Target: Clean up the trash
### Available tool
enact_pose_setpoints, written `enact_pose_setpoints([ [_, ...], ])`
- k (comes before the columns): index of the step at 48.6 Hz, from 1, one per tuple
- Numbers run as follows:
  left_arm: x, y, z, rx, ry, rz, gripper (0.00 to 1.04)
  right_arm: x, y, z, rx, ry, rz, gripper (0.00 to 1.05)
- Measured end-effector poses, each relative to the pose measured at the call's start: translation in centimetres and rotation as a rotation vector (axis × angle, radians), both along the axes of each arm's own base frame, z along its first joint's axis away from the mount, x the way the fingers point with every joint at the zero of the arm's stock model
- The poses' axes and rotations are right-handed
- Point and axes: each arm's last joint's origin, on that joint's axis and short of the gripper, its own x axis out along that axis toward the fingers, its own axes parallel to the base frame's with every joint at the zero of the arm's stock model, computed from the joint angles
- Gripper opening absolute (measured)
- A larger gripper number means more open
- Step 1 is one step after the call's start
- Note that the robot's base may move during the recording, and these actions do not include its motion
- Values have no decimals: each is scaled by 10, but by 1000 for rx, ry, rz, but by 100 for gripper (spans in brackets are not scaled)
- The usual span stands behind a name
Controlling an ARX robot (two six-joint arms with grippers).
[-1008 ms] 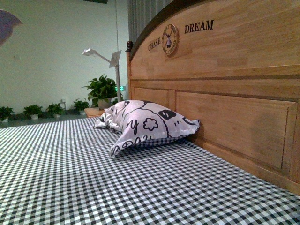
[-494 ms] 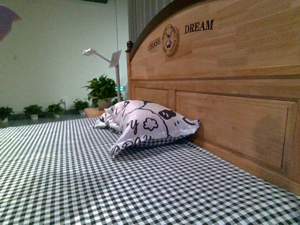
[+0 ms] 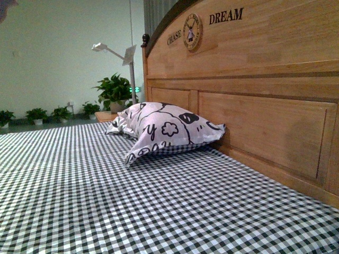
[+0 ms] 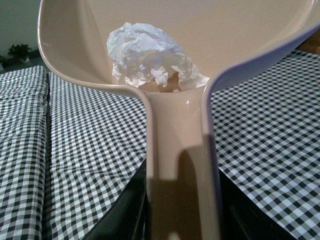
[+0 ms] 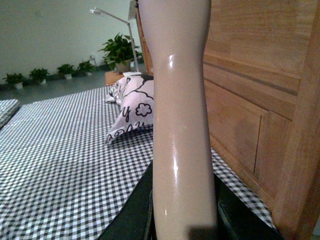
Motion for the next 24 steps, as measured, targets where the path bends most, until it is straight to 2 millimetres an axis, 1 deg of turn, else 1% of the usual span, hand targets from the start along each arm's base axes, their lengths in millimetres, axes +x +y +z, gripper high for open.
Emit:
enact_pose_setpoints([
  [24,0,0,0,0,0,0,28,0,0,0,0,0,0,20],
])
